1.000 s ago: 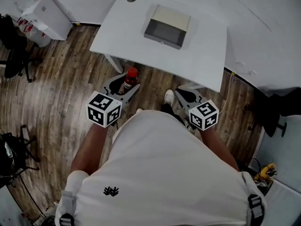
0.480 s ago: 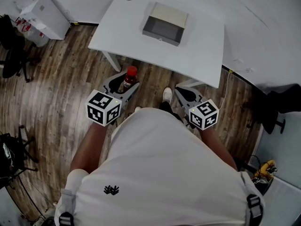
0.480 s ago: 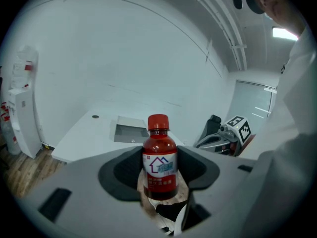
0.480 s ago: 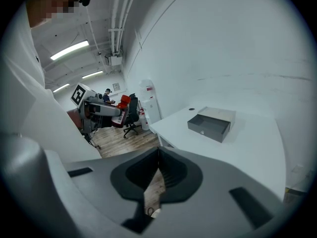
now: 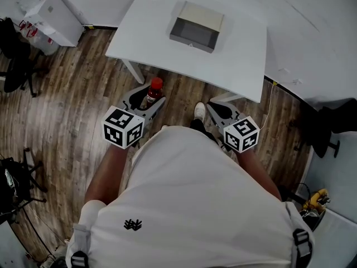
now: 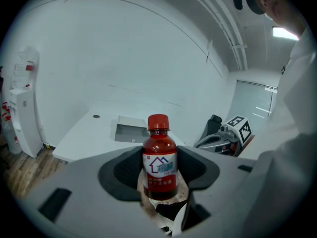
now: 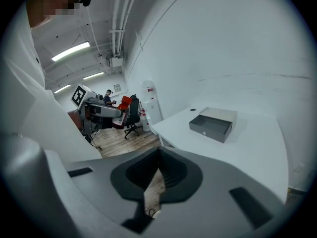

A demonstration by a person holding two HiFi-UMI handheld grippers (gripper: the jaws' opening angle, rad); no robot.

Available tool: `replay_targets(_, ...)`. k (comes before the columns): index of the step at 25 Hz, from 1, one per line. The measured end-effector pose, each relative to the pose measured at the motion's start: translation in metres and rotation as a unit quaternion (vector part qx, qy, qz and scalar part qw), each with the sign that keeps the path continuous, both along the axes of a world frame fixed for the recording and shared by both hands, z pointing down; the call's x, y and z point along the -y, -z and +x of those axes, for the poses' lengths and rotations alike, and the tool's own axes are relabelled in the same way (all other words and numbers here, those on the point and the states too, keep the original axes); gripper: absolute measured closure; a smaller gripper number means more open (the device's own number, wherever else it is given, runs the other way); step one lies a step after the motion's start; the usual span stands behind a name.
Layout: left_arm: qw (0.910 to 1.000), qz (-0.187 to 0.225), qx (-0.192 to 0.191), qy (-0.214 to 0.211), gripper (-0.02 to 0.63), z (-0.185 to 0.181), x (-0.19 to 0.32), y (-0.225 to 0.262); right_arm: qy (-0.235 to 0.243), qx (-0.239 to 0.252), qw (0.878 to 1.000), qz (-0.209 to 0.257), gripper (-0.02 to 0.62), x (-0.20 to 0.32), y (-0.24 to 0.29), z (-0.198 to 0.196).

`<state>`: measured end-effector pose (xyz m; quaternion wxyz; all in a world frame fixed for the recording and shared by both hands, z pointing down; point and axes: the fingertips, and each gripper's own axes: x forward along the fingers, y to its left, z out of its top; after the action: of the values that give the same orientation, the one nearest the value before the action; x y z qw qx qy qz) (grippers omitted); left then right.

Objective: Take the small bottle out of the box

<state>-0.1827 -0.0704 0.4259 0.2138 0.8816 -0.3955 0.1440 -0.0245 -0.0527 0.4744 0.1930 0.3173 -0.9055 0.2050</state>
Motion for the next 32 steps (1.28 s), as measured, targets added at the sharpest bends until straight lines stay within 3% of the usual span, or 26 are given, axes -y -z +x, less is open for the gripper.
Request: replay_targets(32, 0.9999, -0.015, -0.001, -0.004, 0.385, -0.0017, -0.0017, -0.0086, -0.004, -0.007, 1.0, 0.001, 0.589, -0.0009, -0.004, -0.0036)
